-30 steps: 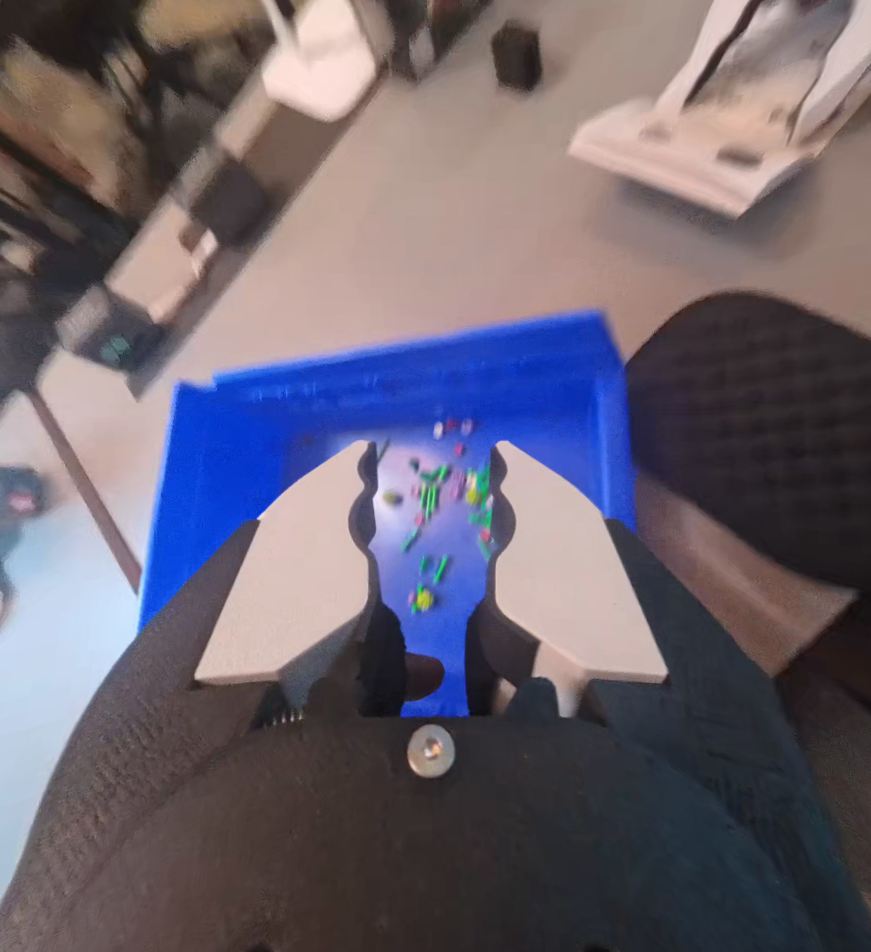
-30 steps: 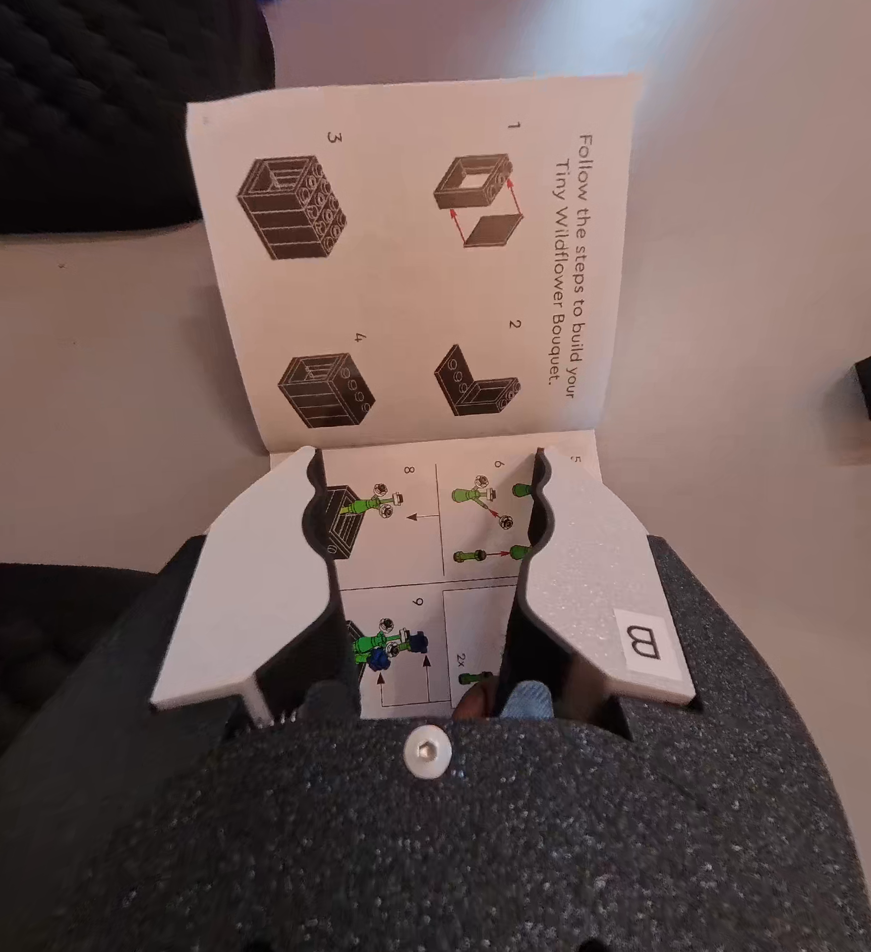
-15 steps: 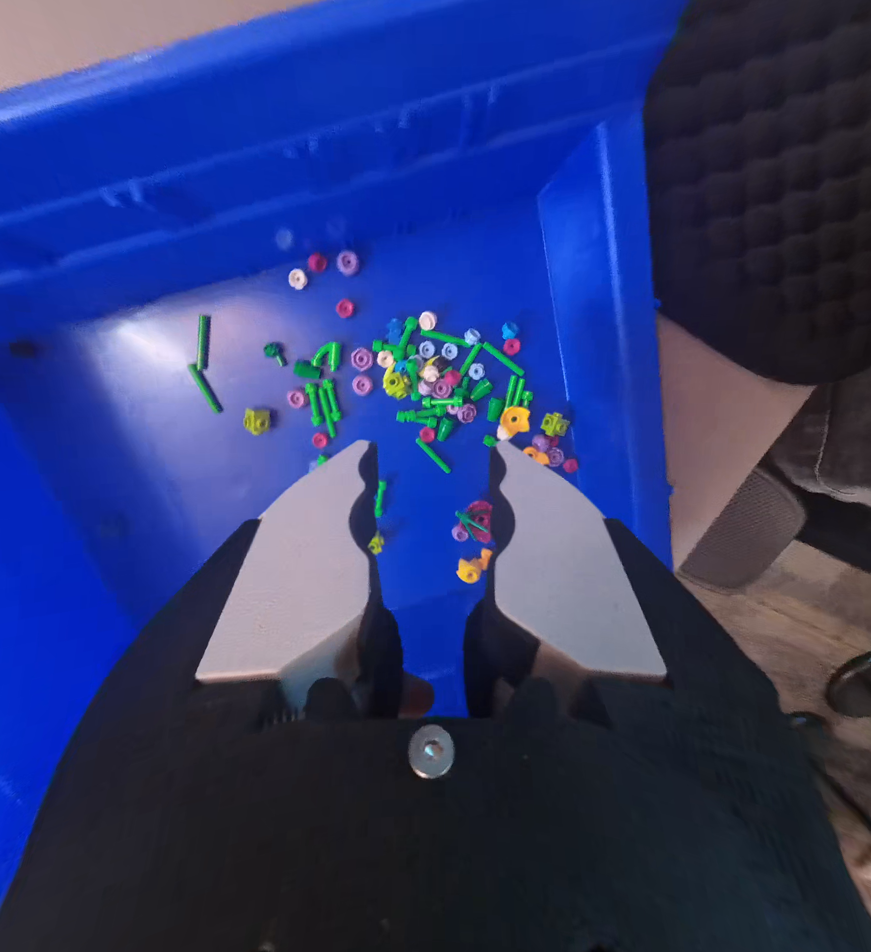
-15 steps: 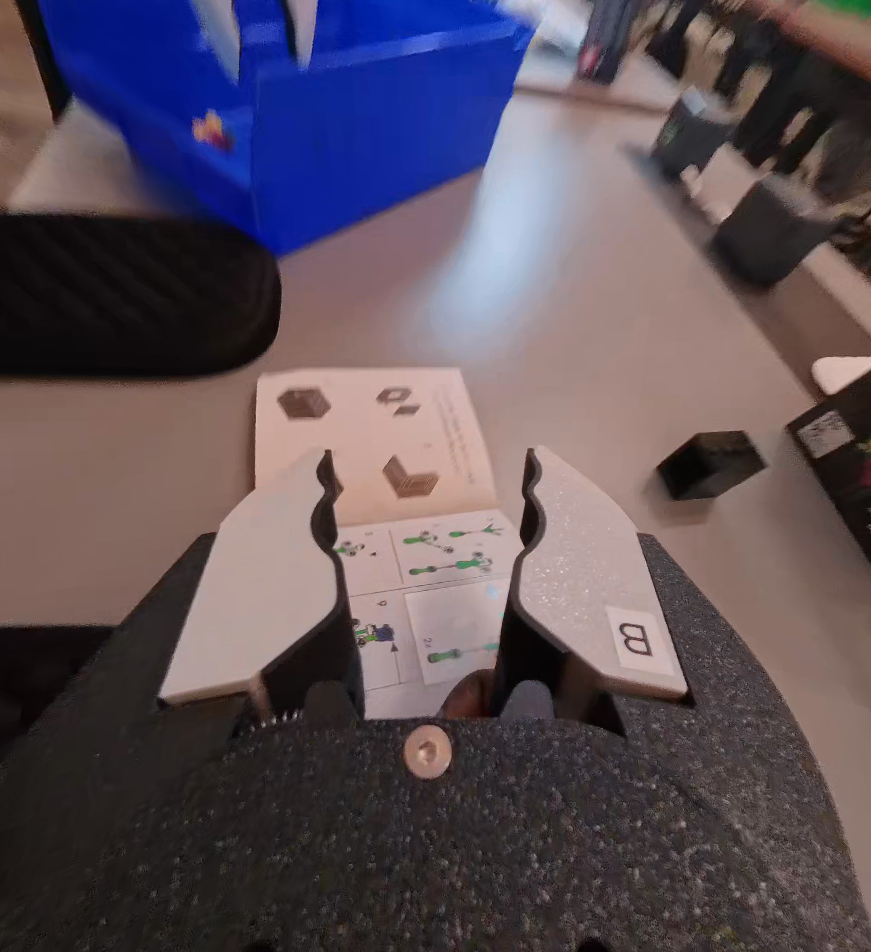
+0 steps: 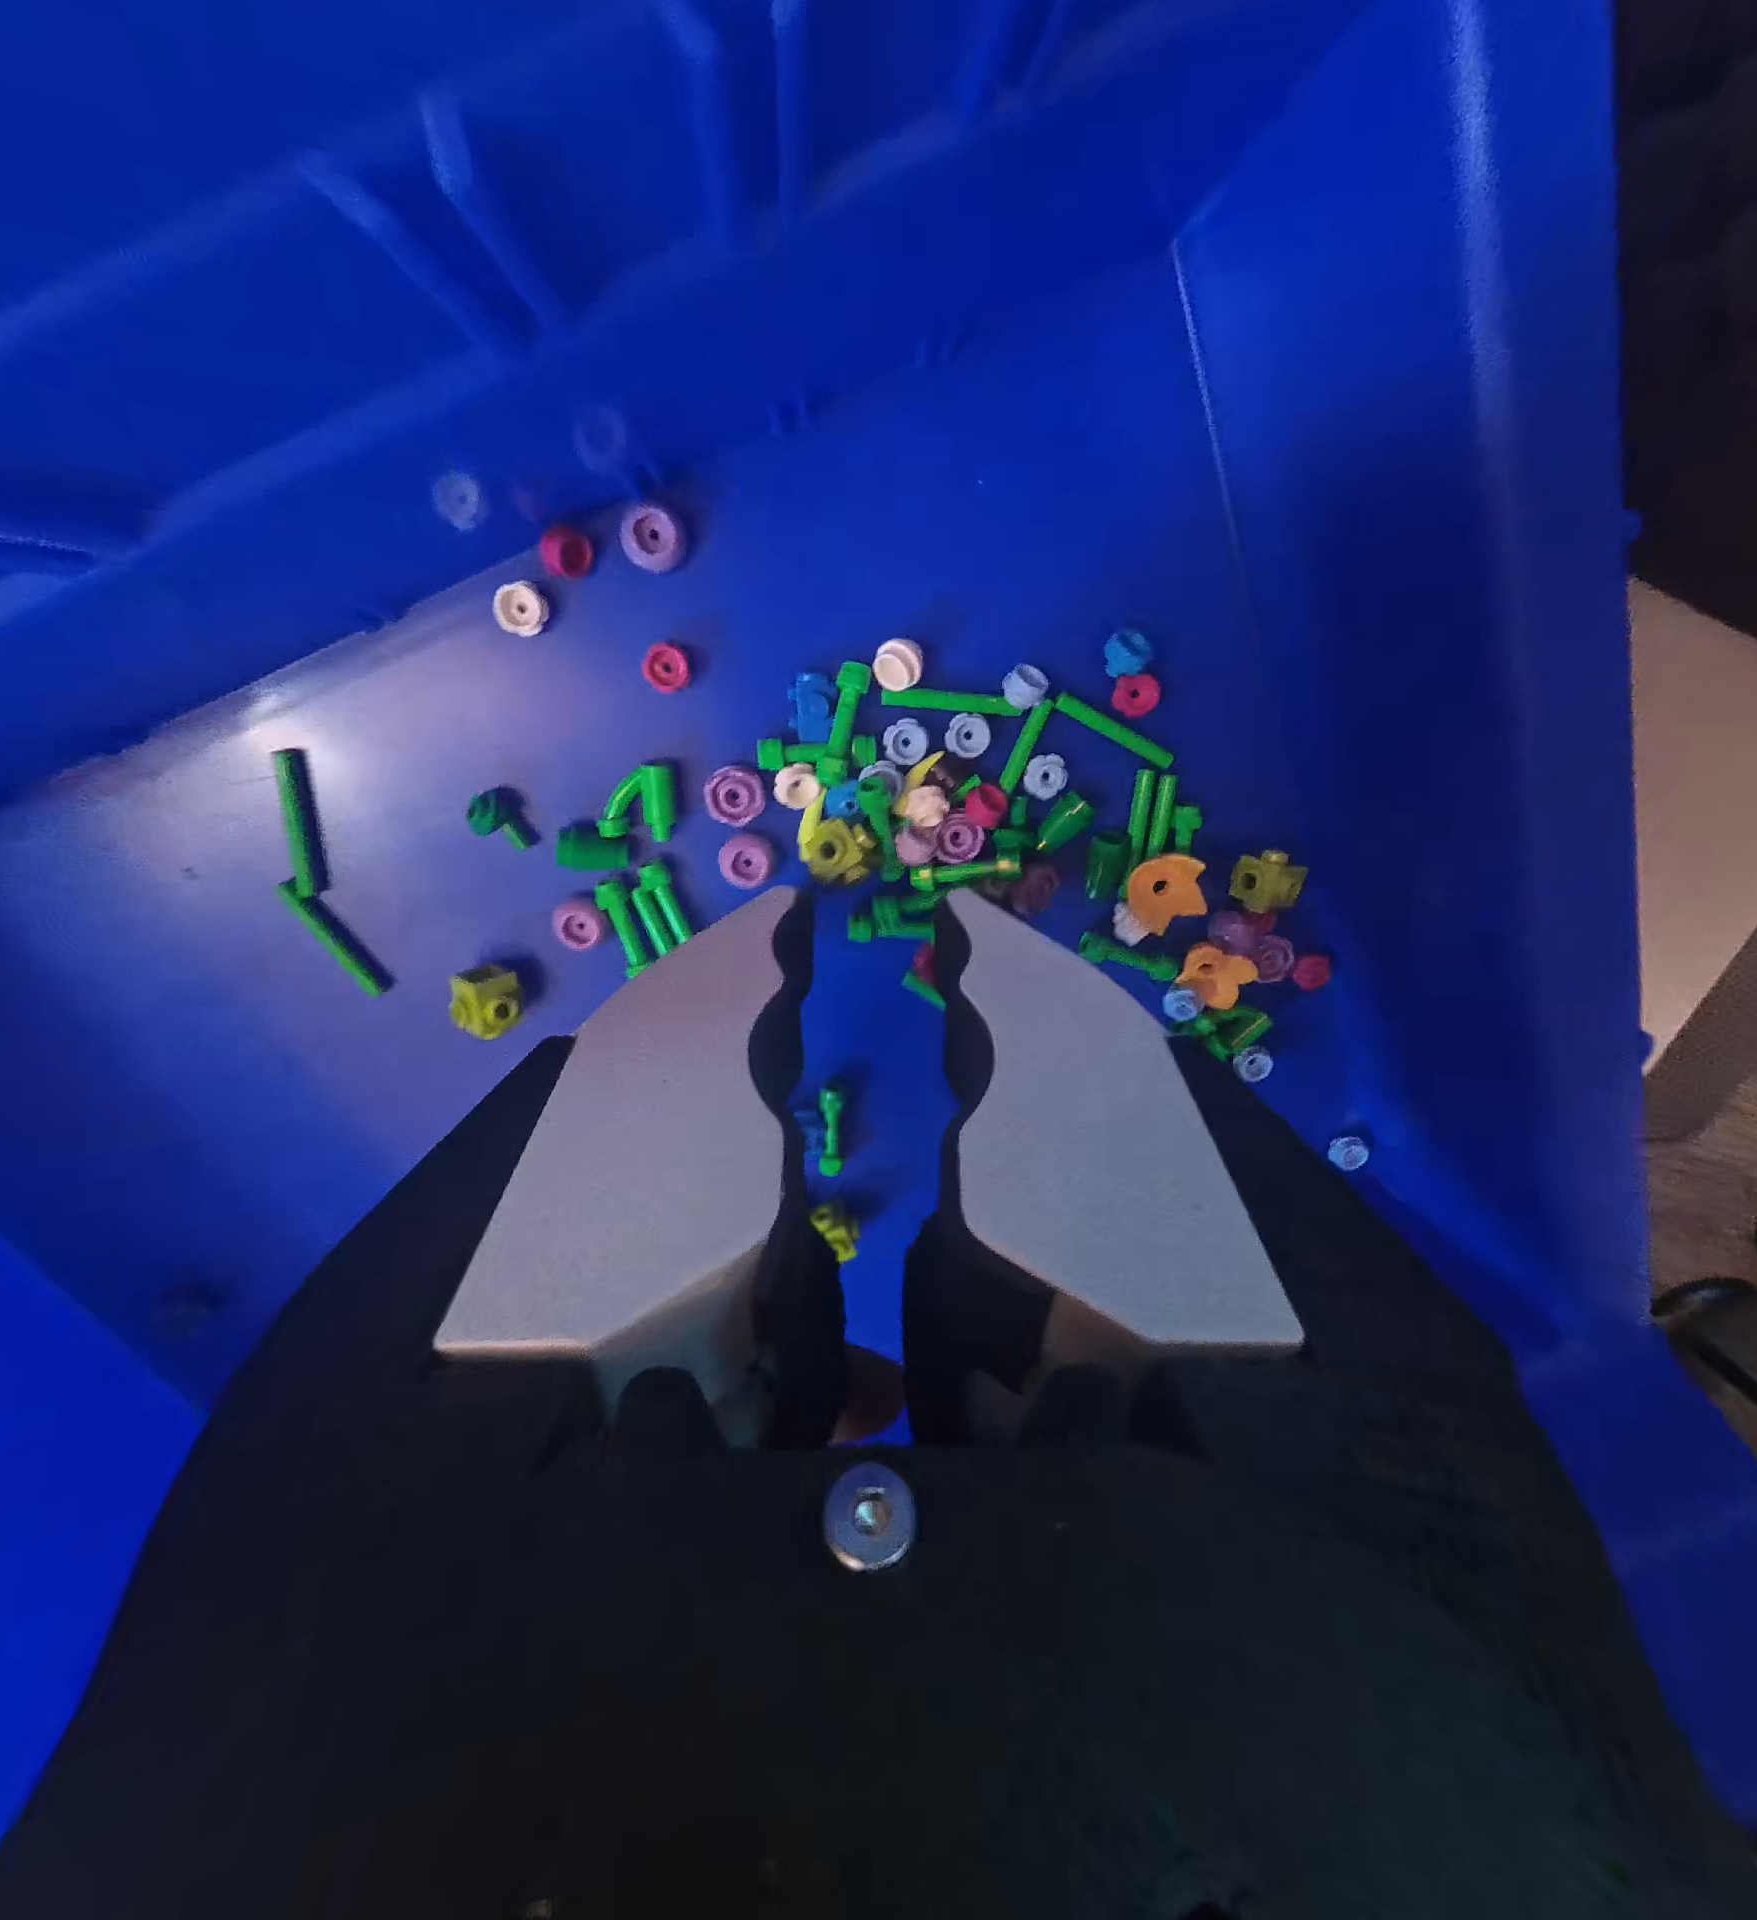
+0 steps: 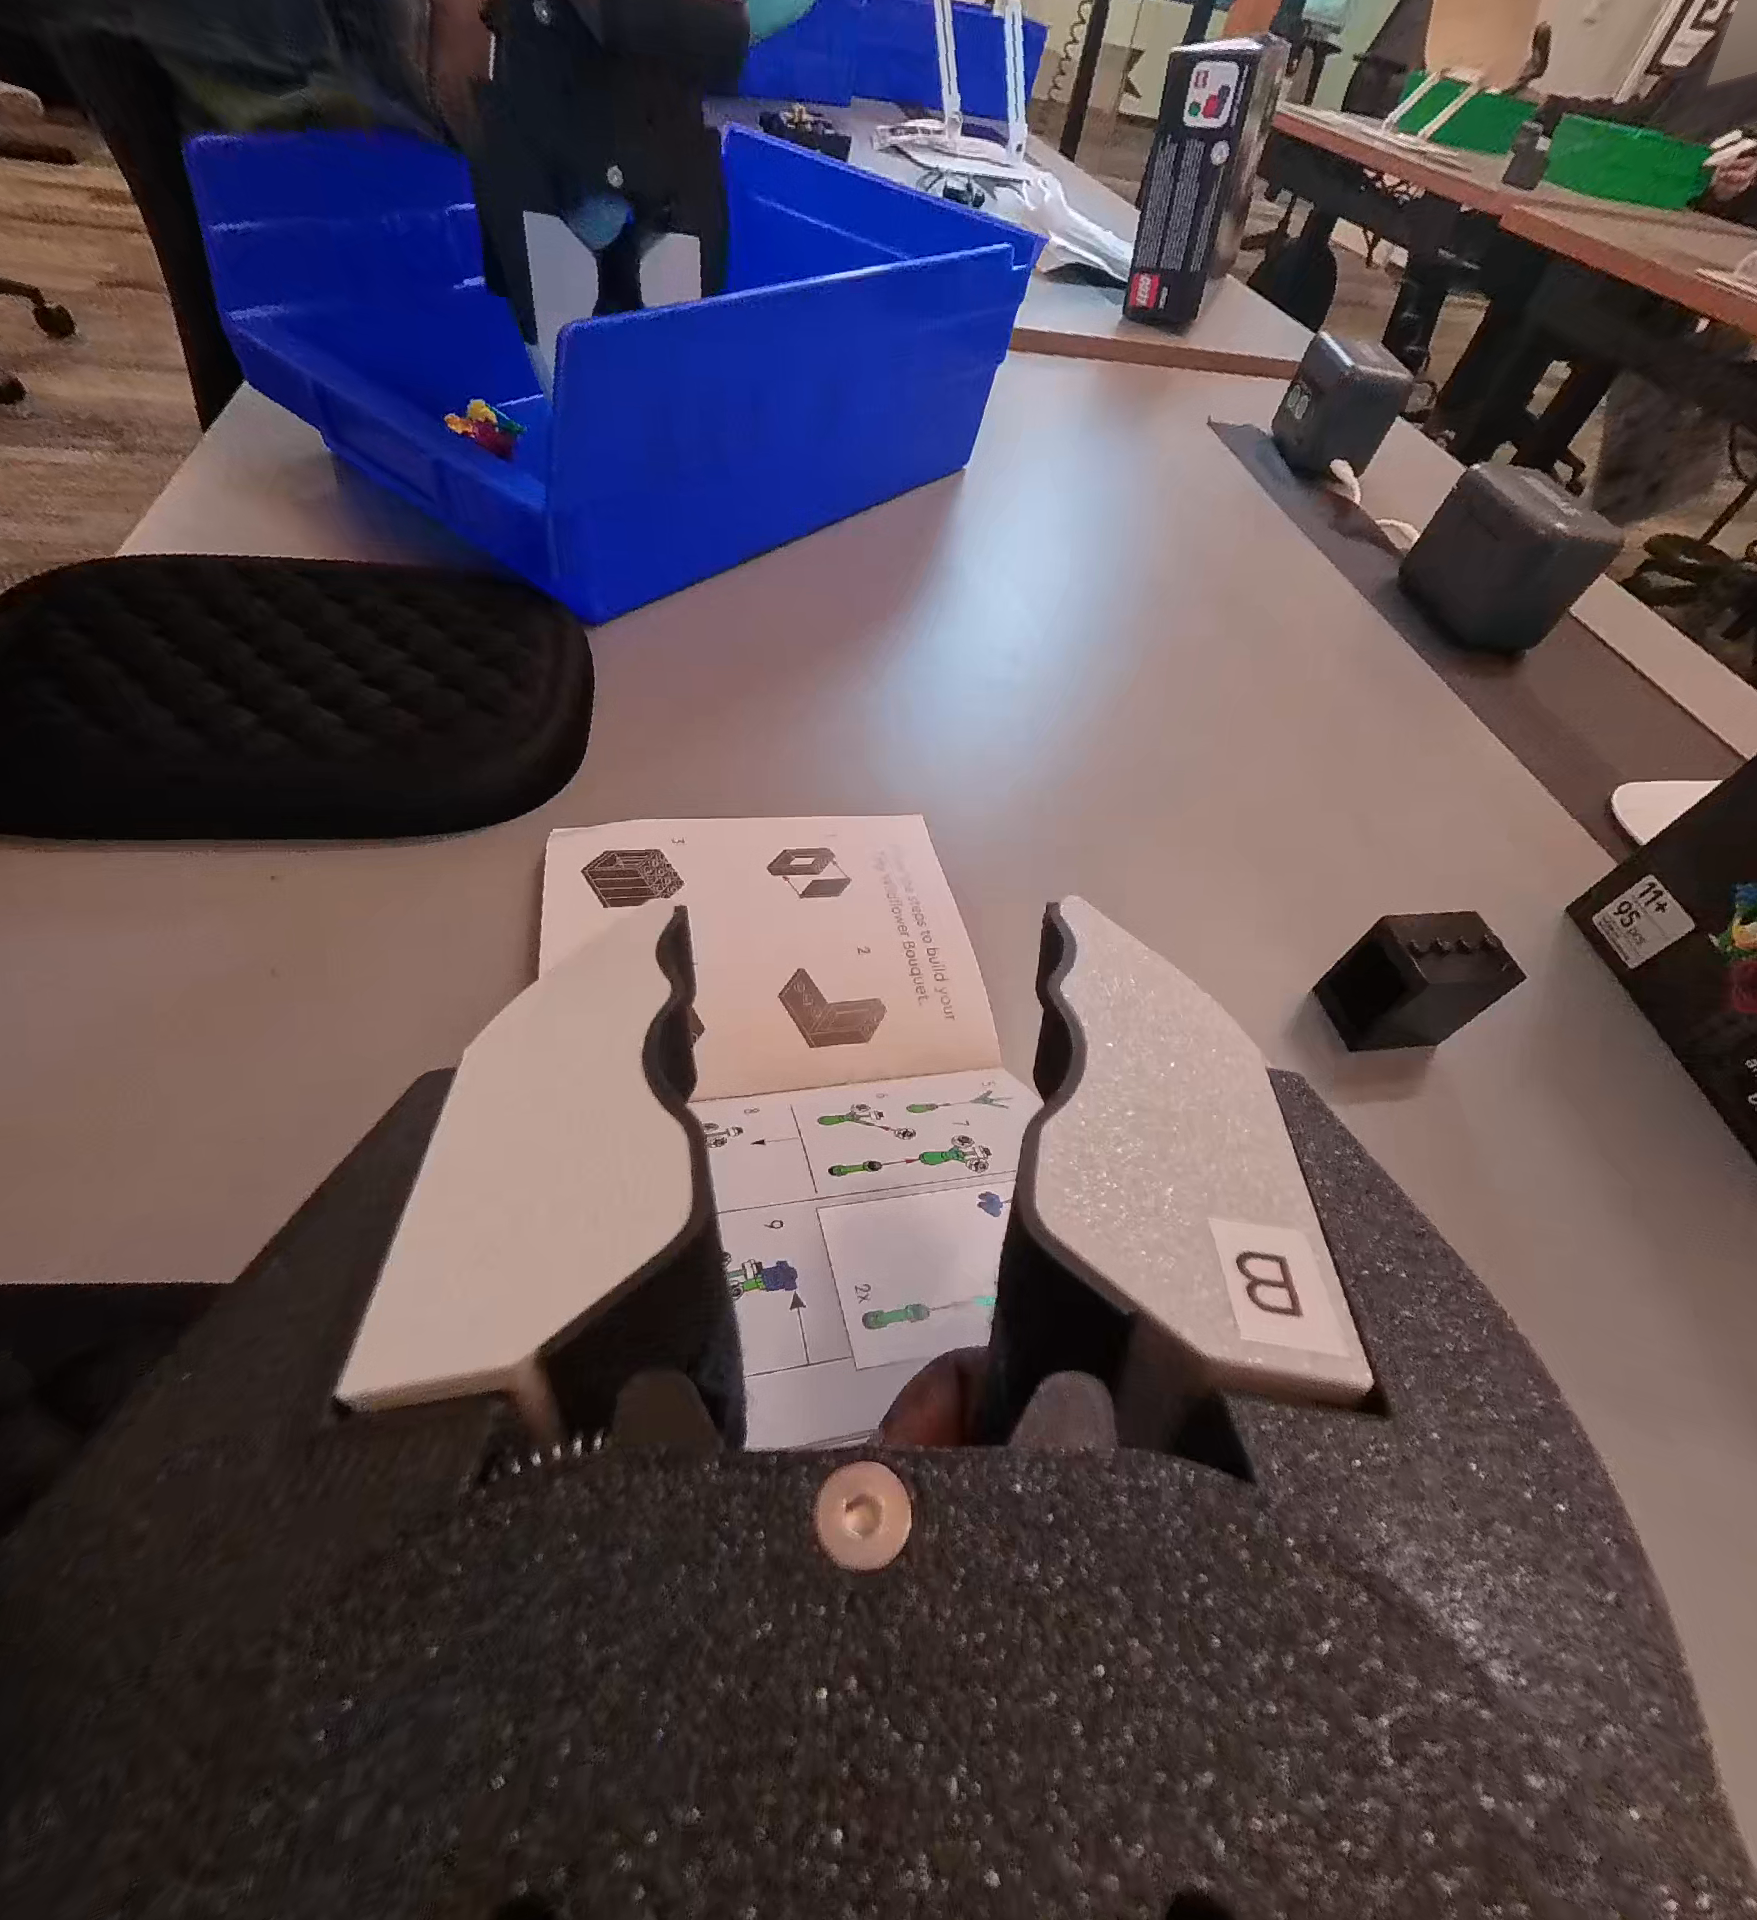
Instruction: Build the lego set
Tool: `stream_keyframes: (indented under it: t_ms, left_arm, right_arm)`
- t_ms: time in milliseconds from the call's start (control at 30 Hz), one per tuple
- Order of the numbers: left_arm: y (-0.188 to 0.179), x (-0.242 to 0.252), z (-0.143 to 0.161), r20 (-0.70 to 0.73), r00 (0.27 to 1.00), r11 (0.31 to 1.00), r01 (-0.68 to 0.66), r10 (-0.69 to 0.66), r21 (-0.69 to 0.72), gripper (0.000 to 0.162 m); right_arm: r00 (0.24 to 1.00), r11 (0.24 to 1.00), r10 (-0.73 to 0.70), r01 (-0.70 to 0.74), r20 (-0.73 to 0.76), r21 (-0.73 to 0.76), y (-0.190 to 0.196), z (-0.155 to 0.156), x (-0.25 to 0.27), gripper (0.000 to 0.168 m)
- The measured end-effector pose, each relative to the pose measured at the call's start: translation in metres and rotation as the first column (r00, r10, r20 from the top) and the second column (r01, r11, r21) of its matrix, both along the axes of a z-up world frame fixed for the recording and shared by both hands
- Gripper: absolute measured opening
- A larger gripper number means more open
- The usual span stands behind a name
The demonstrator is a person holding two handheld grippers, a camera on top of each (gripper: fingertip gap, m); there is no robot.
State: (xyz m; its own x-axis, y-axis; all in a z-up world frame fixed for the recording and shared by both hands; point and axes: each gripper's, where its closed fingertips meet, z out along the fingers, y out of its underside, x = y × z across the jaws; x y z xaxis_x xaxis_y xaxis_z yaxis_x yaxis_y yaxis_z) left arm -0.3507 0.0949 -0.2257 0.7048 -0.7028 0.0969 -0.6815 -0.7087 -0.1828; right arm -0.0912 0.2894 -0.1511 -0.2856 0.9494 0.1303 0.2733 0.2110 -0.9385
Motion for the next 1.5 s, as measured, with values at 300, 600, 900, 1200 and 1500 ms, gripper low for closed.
stream_keyframes:
  t_ms: [300,600,900,1200,1500]
  left_arm:
    - [-0.036,0.013,0.02,0.062,0.995,0.989,0.086,-0.078,-0.122,0.021]
    - [-0.074,0.019,0.0,-0.013,0.964,0.933,0.254,-0.266,-0.255,0.015]
    - [-0.068,-0.012,0.006,-0.138,0.976,0.956,0.125,-0.166,-0.266,0.005]
    - [-0.057,0.016,0.015,0.013,0.996,0.982,0.094,-0.093,-0.161,0.027]
    - [-0.052,0.022,-0.001,0.007,0.986,0.977,0.166,-0.166,-0.133,0.019]
  right_arm:
    - [1.0,1.0,-0.024,0.024,0.003,0.014,0.006,0.0,0.003,0.062]
    - [1.0,0.999,-0.02,0.019,0.008,0.041,0.004,0.002,0.004,0.061]
    - [1.0,0.999,-0.023,0.023,-0.005,0.036,0.005,0.004,0.006,0.059]
    - [1.0,0.999,-0.024,0.024,0.002,0.031,0.006,0.003,0.006,0.059]
    - [1.0,0.999,-0.026,0.026,-0.003,0.042,0.007,0.003,0.007,0.059]
